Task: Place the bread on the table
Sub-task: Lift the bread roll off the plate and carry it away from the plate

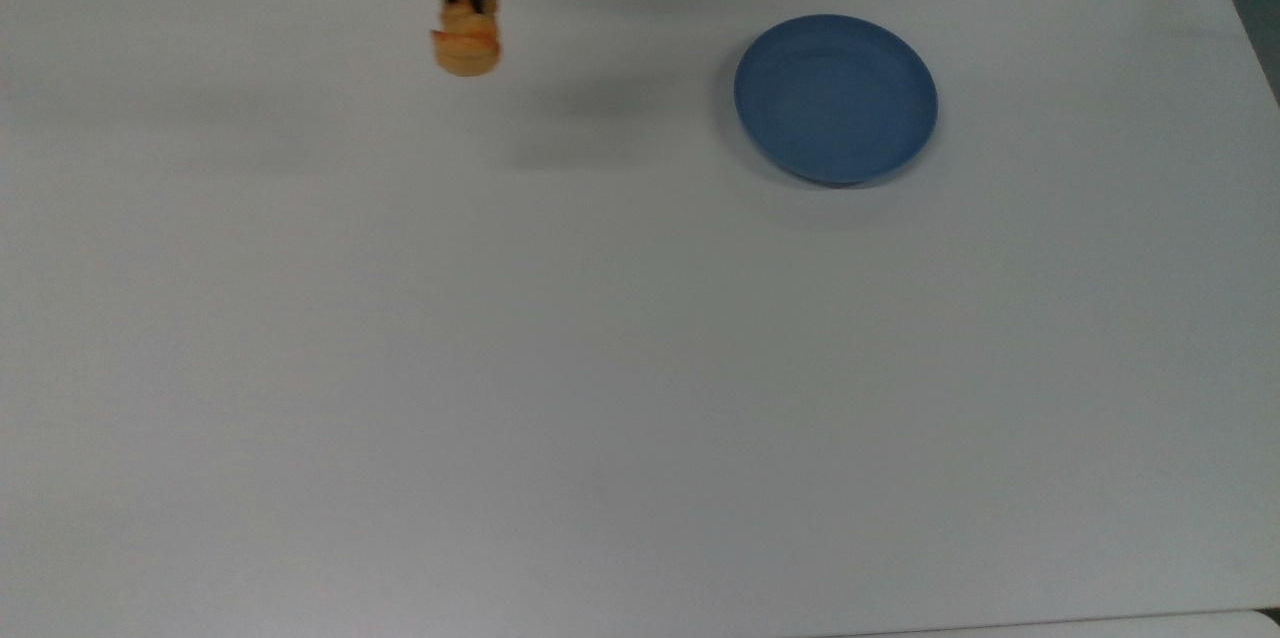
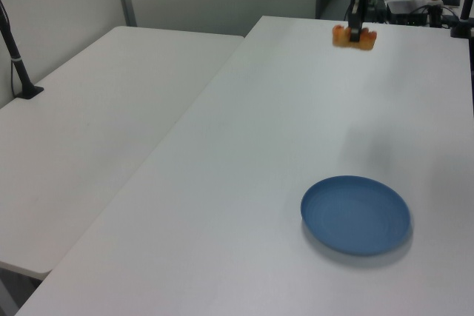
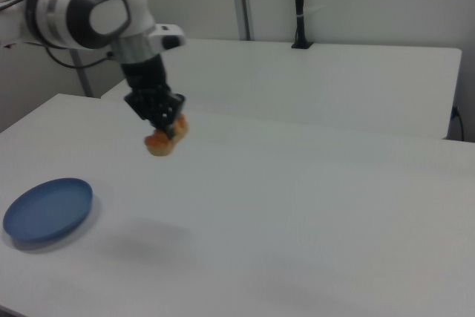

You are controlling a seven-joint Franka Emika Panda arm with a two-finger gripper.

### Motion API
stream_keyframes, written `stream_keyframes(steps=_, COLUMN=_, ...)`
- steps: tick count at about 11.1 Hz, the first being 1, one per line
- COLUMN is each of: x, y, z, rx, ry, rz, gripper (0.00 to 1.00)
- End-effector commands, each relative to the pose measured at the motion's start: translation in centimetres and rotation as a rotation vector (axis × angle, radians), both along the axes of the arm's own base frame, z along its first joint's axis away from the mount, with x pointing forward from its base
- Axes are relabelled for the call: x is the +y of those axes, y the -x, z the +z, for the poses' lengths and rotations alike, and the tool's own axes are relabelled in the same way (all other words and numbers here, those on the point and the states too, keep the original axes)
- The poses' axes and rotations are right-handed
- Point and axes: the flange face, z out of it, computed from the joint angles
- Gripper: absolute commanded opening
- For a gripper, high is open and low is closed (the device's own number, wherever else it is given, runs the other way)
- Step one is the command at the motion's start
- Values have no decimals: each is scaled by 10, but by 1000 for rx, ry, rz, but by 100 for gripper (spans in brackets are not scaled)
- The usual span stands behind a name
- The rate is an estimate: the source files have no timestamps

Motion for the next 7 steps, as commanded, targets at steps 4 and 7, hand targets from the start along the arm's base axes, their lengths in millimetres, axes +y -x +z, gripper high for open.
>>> stream_keyframes(steps=4, x=-129, y=-6, z=2, rx=4, ry=20, rz=116, gripper=17)
stream_keyframes(steps=7, x=-177, y=-11, z=-18, rx=15, ry=-19, rz=109, gripper=17)
